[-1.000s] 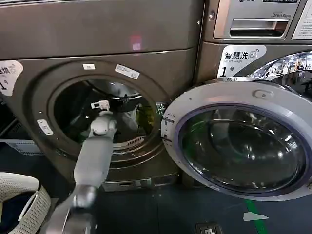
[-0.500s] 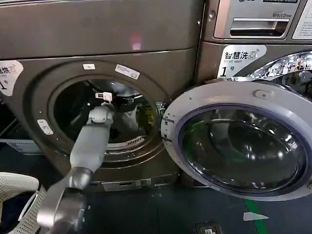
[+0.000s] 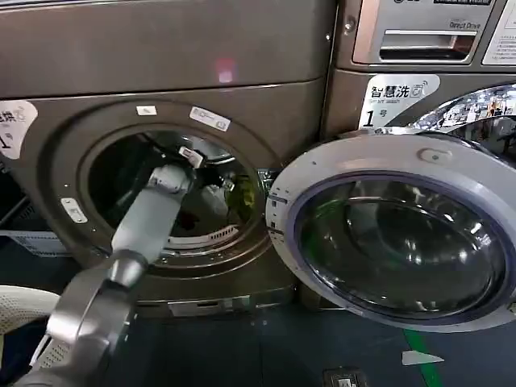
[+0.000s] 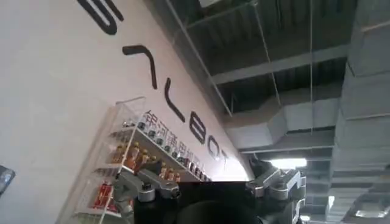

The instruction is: Grasp the clothes from the dryer.

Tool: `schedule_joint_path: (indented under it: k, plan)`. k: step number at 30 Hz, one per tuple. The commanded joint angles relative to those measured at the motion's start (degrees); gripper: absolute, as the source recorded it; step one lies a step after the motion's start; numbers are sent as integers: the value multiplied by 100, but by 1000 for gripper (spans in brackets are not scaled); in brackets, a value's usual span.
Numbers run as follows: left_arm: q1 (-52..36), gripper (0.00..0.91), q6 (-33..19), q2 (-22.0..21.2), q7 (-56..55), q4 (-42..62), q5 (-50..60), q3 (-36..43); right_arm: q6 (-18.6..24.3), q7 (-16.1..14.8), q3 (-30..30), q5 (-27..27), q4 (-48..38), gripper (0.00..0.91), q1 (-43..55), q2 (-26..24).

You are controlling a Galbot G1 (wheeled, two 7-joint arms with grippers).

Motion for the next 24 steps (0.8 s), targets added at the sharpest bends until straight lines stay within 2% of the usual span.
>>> schedule_joint_path:
  k: [1,10,15,24]
  plan:
    - [-715,907,-512,59,1265,1428,1985,1060,14,-7,-48,-18,-26,907,29,3]
    - [-827,907,-799,91,1459,1841,2949,1232,30,-10,-108,-47,-18,907,77,11]
    - [-824,907,-722,54,1408,2002,3422,1270,44,-15,-106,-51,-40,907,80,11]
    - [-715,907,-722,6,1226,1972,3439,1232,60,-22,-123,-53,-46,907,101,23]
